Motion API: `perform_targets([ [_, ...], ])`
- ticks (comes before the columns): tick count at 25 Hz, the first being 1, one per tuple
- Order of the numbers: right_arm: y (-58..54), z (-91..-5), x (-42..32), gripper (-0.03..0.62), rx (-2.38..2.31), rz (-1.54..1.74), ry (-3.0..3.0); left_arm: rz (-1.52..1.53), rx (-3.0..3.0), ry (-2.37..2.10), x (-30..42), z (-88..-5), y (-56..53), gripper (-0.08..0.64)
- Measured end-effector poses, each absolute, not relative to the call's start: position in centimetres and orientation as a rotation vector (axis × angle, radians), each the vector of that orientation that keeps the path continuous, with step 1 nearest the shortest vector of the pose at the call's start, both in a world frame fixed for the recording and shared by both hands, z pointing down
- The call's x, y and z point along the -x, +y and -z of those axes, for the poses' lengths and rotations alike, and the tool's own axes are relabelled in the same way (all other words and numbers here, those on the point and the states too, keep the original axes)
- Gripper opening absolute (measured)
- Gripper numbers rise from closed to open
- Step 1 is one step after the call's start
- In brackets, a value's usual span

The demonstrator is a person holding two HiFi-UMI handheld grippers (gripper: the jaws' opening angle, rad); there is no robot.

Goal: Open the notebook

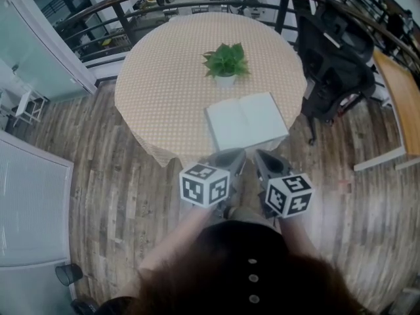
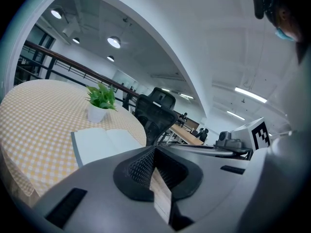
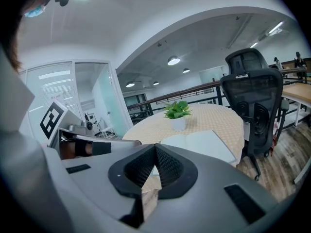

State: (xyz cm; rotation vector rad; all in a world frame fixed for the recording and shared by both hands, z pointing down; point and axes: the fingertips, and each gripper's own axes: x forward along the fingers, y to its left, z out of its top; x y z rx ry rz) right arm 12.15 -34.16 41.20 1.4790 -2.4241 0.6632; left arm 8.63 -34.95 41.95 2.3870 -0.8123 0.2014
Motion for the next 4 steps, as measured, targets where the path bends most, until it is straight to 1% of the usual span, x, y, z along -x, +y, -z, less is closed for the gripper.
perform_targets([
  [4,-34.22,-41.13,-12.13,0.012,-1.479,-0.682,-2.429,-0.209,-2.388,-0.808,-8.66,-41.96,-34.82,0.011],
])
